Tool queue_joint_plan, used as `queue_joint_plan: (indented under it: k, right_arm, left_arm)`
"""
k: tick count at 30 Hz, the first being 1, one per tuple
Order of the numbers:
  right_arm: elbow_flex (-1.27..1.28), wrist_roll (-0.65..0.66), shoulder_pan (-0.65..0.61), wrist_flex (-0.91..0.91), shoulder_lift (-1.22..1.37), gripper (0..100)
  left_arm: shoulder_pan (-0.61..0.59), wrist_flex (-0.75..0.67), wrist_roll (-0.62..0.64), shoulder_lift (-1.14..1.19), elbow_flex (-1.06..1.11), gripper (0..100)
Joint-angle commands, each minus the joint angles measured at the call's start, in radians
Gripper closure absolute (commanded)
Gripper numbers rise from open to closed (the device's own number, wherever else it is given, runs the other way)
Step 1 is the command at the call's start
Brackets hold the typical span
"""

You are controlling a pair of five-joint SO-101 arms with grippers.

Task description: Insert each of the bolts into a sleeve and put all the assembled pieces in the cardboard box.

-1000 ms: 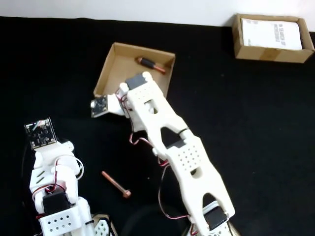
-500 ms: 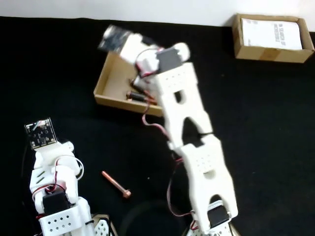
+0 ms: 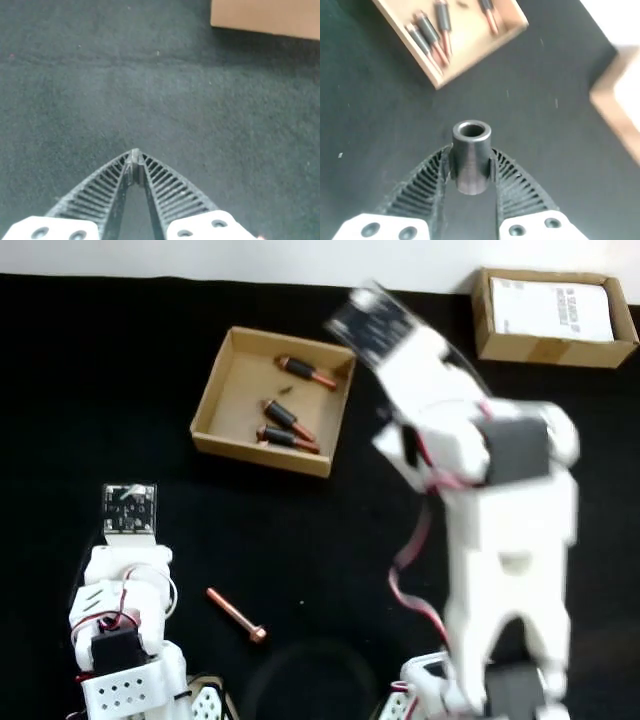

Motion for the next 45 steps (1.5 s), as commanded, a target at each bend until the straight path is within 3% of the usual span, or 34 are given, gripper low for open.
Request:
queue_joint_plan:
  k: [1, 8, 15, 23, 29, 34, 38, 45]
  right_arm:
    - [0.234, -0.043, 0.124, 0.01, -0.286, 99.1]
    - [0.722, -0.118, 0.357, 0.005, -0.674, 99.1]
    - [1.076, -0.175, 0.493, -0.12, -1.0, 99.1]
    - [1.264, -0.173, 0.533, -0.16, -1.158, 99.1]
    - [1.333, -0.167, 0.535, -0.179, -1.161, 99.1]
    - [1.353, -0.167, 0.536, -0.176, -1.165, 99.1]
    - [1.353, -0.163, 0.57, -0.176, -1.165, 99.1]
    - [1.357, -0.021, 0.676, -0.179, -1.162, 99.1]
  left_arm:
    - [0.024, 0.057, -0.011, 0.002, -0.004, 99]
    - [0.105, 0.121, -0.011, 0.004, -0.044, 99]
    - [0.194, 0.239, -0.051, 0.045, -0.314, 99]
    - [0.24, 0.422, -0.051, 0.627, -0.708, 99]
    - [0.412, 0.575, -0.025, 1.093, -0.934, 99]
    - [0.518, 0.585, 0.141, 1.372, -1.021, 99]
    - [0.599, 0.583, 0.149, 1.554, -1.026, 99]
    - [0.627, 0.562, 0.144, 1.791, -1.046, 99]
